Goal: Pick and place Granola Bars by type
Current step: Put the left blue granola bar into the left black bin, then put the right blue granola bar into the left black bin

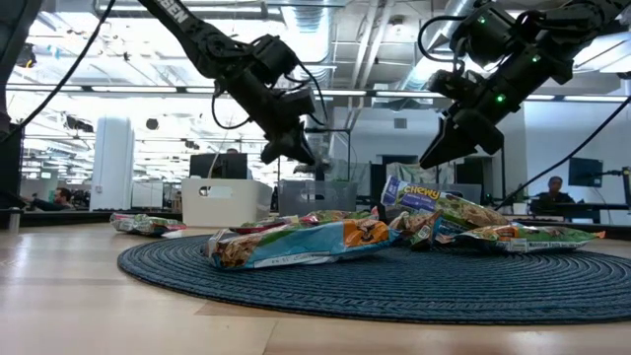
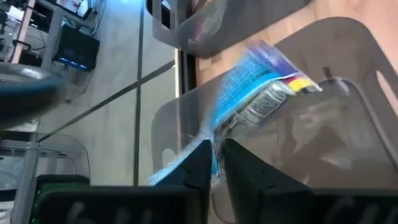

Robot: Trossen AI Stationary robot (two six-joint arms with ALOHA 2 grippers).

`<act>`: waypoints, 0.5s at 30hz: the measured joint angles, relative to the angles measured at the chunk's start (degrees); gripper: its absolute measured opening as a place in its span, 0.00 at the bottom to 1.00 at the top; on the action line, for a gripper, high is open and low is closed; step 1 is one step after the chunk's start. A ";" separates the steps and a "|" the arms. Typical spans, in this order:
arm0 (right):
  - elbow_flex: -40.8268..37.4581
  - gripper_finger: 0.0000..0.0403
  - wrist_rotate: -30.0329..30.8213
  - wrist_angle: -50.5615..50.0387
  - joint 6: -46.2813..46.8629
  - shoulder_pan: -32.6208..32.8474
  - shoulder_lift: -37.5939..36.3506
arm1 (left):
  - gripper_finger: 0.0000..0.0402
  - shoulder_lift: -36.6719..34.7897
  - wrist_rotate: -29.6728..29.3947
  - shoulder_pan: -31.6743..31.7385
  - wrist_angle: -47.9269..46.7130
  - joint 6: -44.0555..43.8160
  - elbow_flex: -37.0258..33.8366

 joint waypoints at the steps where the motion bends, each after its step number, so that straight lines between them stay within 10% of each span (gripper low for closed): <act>1: 0.00 0.31 0.00 0.00 0.00 0.00 0.00 | 0.15 0.00 -0.10 0.00 0.06 -0.17 0.00; 8: 0.00 0.31 -0.74 -0.04 0.02 0.09 0.00 | 0.36 -0.08 -5.71 -0.50 -0.29 -0.80 0.00; 15: 0.00 0.31 -14.62 0.50 -1.55 0.27 0.00 | 0.42 -5.55 -3.63 -5.01 -9.67 -1.44 0.03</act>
